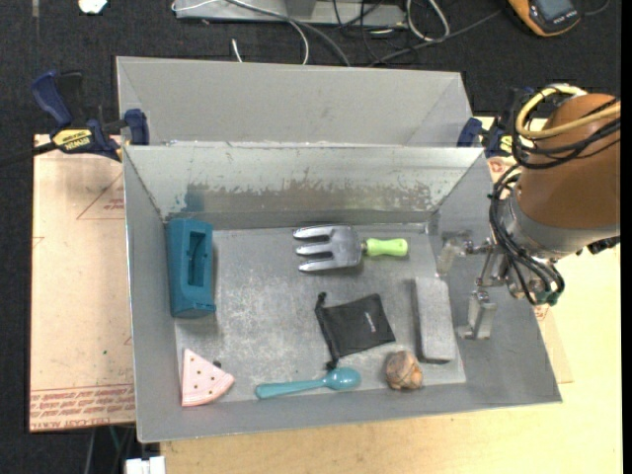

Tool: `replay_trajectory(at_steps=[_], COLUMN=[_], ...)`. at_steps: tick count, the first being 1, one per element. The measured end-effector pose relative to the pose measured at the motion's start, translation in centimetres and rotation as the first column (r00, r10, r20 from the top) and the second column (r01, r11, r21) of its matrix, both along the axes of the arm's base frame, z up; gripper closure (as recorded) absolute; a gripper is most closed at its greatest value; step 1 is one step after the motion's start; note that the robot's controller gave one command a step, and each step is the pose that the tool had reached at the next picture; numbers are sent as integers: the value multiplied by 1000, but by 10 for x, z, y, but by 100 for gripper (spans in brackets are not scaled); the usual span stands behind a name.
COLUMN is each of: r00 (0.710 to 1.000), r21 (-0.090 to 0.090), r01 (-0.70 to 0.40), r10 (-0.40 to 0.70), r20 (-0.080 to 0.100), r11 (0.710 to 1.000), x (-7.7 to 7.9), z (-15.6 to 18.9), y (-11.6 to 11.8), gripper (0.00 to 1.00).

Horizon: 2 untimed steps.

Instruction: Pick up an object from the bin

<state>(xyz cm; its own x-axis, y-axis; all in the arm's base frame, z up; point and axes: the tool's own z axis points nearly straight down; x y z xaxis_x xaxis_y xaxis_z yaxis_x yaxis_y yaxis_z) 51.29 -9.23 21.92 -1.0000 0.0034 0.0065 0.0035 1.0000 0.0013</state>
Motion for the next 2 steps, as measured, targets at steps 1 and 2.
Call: replay_trajectory(at_steps=[1,2], r00=[1000,998], r21=[-1,-1], r01=[-3,-63], r10=[3,63], r20=[8,11], r11=[1000,998], x=[2,36], z=[4,-52], y=[0,70], gripper=[0,0])
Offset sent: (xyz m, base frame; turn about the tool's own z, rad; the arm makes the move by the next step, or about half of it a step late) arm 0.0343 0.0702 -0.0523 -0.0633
